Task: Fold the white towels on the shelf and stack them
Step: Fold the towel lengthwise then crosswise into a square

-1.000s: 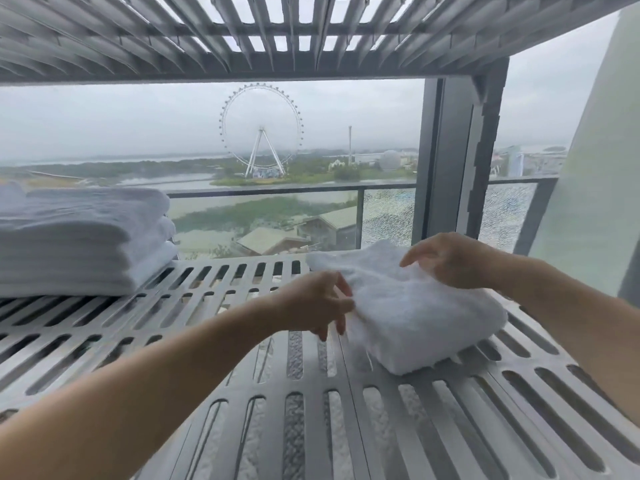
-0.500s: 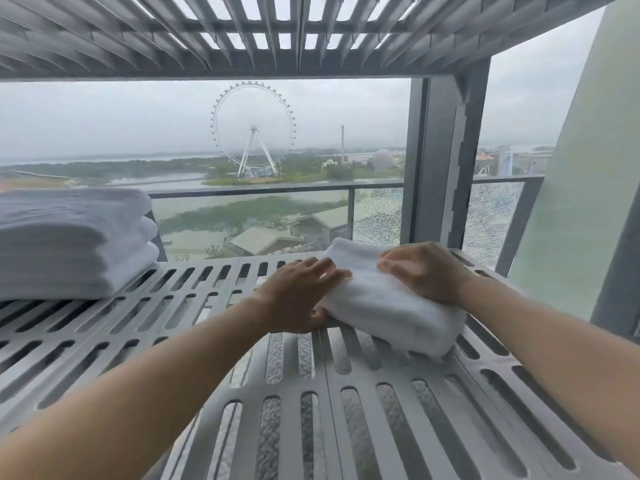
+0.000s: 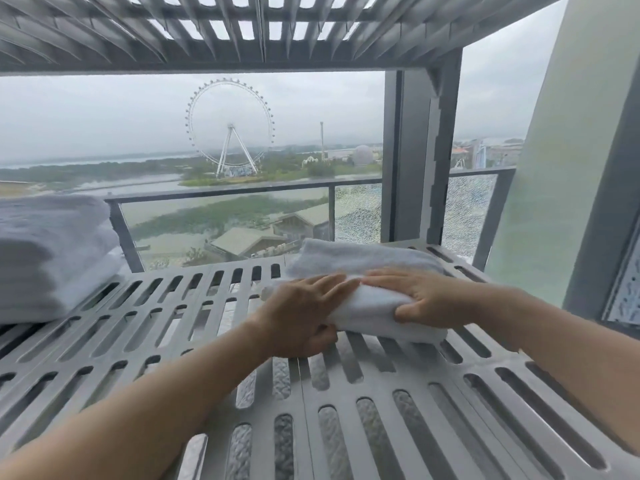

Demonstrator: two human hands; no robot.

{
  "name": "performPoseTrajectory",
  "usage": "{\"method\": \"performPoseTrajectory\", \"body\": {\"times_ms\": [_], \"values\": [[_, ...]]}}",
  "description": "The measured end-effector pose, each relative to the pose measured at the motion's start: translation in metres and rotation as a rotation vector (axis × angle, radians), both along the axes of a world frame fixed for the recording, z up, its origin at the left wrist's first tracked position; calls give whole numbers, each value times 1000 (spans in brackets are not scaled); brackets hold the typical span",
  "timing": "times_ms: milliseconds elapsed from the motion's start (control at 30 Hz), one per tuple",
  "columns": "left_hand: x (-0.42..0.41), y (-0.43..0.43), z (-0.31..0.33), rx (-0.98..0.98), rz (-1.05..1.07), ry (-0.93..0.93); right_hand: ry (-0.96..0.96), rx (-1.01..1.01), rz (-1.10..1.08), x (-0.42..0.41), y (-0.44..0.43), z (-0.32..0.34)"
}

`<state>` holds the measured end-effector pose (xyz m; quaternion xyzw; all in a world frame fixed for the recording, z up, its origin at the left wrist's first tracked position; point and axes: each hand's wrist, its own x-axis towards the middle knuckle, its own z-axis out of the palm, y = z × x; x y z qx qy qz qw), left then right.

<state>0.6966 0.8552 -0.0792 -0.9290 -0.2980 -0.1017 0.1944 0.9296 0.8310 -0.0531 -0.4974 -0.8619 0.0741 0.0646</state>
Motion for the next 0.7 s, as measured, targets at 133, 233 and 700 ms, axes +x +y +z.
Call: {"method": "performPoseTrajectory", "body": {"times_ms": [133, 233, 700], "values": [[16, -7, 20, -160, 63, -220, 81, -251, 16, 20, 11, 14], [40, 17, 44, -403, 210, -296, 370, -347, -61, 14, 31, 24], [47, 116, 15, -754, 395, -414, -11, 9, -234, -3, 86, -15]]}}
